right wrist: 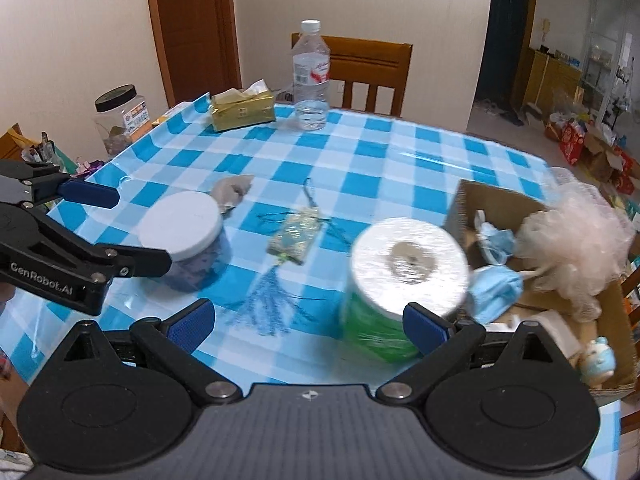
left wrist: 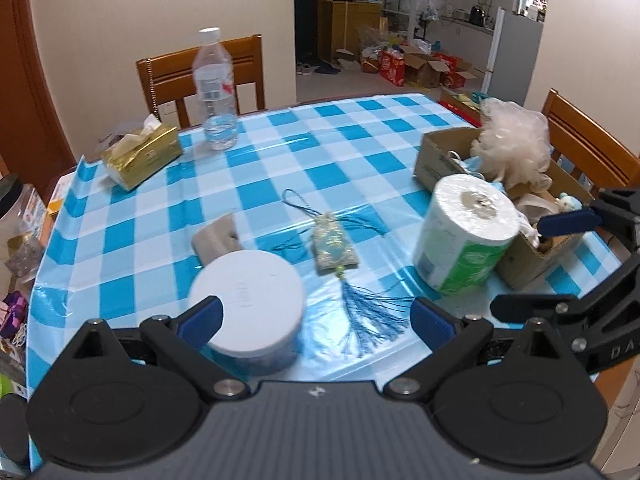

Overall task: Organize soft objects
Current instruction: 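Move both grippers back over the table, then lower the left gripper onto the beige pouch while the right gripper approaches the blue sachet, then grasp the beige pouch with the left gripper while the right gripper grasps the blue sachet, then carry the beige pouch and blue sachet over the cardboard box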

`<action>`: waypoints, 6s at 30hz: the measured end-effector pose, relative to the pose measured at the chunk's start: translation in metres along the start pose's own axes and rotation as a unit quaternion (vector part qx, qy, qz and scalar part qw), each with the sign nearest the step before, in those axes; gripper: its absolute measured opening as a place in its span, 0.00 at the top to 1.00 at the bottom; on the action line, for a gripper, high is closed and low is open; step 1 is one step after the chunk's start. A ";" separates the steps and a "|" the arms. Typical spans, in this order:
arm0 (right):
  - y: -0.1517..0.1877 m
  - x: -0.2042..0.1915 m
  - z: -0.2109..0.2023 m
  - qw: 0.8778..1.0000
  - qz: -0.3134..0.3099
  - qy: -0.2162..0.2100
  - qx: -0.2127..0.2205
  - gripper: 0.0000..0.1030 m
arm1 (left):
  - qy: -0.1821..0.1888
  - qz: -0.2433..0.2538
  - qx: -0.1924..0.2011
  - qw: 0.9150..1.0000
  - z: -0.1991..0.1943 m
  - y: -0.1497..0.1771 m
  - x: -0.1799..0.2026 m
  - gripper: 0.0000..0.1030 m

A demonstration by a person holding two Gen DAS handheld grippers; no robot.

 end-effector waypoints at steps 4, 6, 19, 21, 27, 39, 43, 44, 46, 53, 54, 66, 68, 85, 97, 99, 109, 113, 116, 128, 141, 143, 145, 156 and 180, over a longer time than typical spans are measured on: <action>-0.012 -0.012 0.008 1.000 -0.007 0.000 -0.001 0.01 | -0.004 -0.009 0.001 1.000 0.000 -0.005 -0.020 0.03; -0.019 -0.016 0.013 1.000 -0.012 -0.005 0.001 0.01 | -0.008 -0.014 0.001 1.000 0.001 -0.008 -0.025 0.03; -0.049 -0.029 0.058 0.998 -0.055 -0.032 0.001 0.01 | -0.059 -0.049 0.007 0.997 0.025 -0.038 -0.059 0.03; -0.054 -0.030 0.063 0.998 -0.059 -0.034 0.004 0.01 | -0.063 -0.055 0.007 0.996 0.031 -0.047 -0.067 0.03; -0.071 -0.030 0.078 0.997 -0.066 -0.033 0.015 0.01 | -0.082 -0.058 0.006 0.995 0.061 -0.080 -0.093 0.03; -0.082 -0.024 0.100 0.997 -0.063 -0.034 0.011 0.00 | -0.062 -0.124 -0.106 0.985 0.159 -0.079 -0.133 0.19; -0.081 -0.023 0.104 0.998 -0.058 -0.037 0.008 0.00 | -0.044 -0.163 -0.135 0.976 0.173 -0.074 -0.138 0.29; -0.080 -0.023 0.105 0.998 -0.058 -0.037 0.007 0.00 | -0.043 -0.168 -0.139 0.975 0.174 -0.074 -0.139 0.32; -0.080 -0.023 0.106 0.998 -0.059 -0.036 0.005 0.00 | -0.039 -0.170 -0.149 0.973 0.178 -0.072 -0.137 0.38; -0.082 -0.023 0.109 0.997 -0.061 -0.036 0.003 0.00 | -0.035 -0.179 -0.176 0.967 0.190 -0.063 -0.135 0.43; -0.082 -0.023 0.110 0.997 -0.062 -0.035 0.002 0.00 | -0.037 -0.179 -0.179 0.967 0.191 -0.062 -0.134 0.44; -0.088 -0.014 0.138 0.999 -0.048 -0.004 -0.023 0.13 | -0.037 -0.167 -0.181 0.968 0.199 -0.061 -0.132 0.53; -0.087 -0.013 0.148 0.999 -0.040 -0.002 -0.036 0.20 | -0.036 -0.166 -0.180 0.969 0.200 -0.061 -0.132 0.53; -0.061 -0.007 0.215 0.991 0.037 0.021 -0.124 0.35 | -0.041 -0.156 -0.177 0.971 0.200 -0.062 -0.129 0.53; -0.060 -0.004 0.223 0.991 0.046 0.030 -0.121 0.56 | -0.047 -0.145 -0.172 0.973 0.201 -0.063 -0.128 0.53; -0.060 -0.002 0.223 0.991 0.049 0.031 -0.118 0.59 | -0.047 -0.144 -0.172 0.973 0.201 -0.062 -0.127 0.58; -0.064 -0.002 0.214 0.994 0.044 0.024 -0.102 0.65 | -0.027 -0.138 -0.164 0.976 0.197 -0.064 -0.126 0.77; -0.068 -0.001 0.208 0.994 0.040 0.021 -0.095 0.65 | -0.020 -0.135 -0.160 0.978 0.193 -0.067 -0.124 0.78; -0.072 -0.001 0.201 0.995 0.037 0.018 -0.088 0.65 | -0.015 -0.131 -0.155 0.979 0.188 -0.071 -0.122 0.78; -0.084 -0.003 0.156 0.998 0.008 0.005 -0.066 0.65 | -0.001 -0.095 -0.124 0.988 0.146 -0.090 -0.101 0.79; -0.070 -0.025 0.063 0.998 -0.027 -0.029 -0.044 0.65 | 0.030 -0.036 -0.097 0.994 0.055 -0.079 -0.062 0.79; -0.064 -0.028 0.048 0.998 -0.031 -0.029 -0.040 0.65 | 0.034 -0.025 -0.099 0.994 0.043 -0.071 -0.056 0.79; -0.055 -0.030 0.034 0.998 -0.028 -0.028 -0.041 0.65 | 0.038 -0.014 -0.101 0.994 0.032 -0.062 -0.049 0.79; 0.007 0.020 -0.027 0.997 0.030 0.022 -0.061 0.65 | 0.085 0.042 -0.118 0.989 -0.014 -0.012 0.013 0.79; 0.053 0.221 -0.067 0.998 -0.002 0.050 -0.027 0.65 | 0.130 -0.006 -0.075 0.989 0.041 -0.056 0.237 0.78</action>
Point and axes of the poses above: each gripper's, at about its wrist camera, not at the fingertips, and z roughly the way its jaws point, x to its right, y to its underside, the point moved 10 cm from there along z, roughly the way its jaws point, and after that the axes turned 11 degrees about -z, right-handed, at the moved point
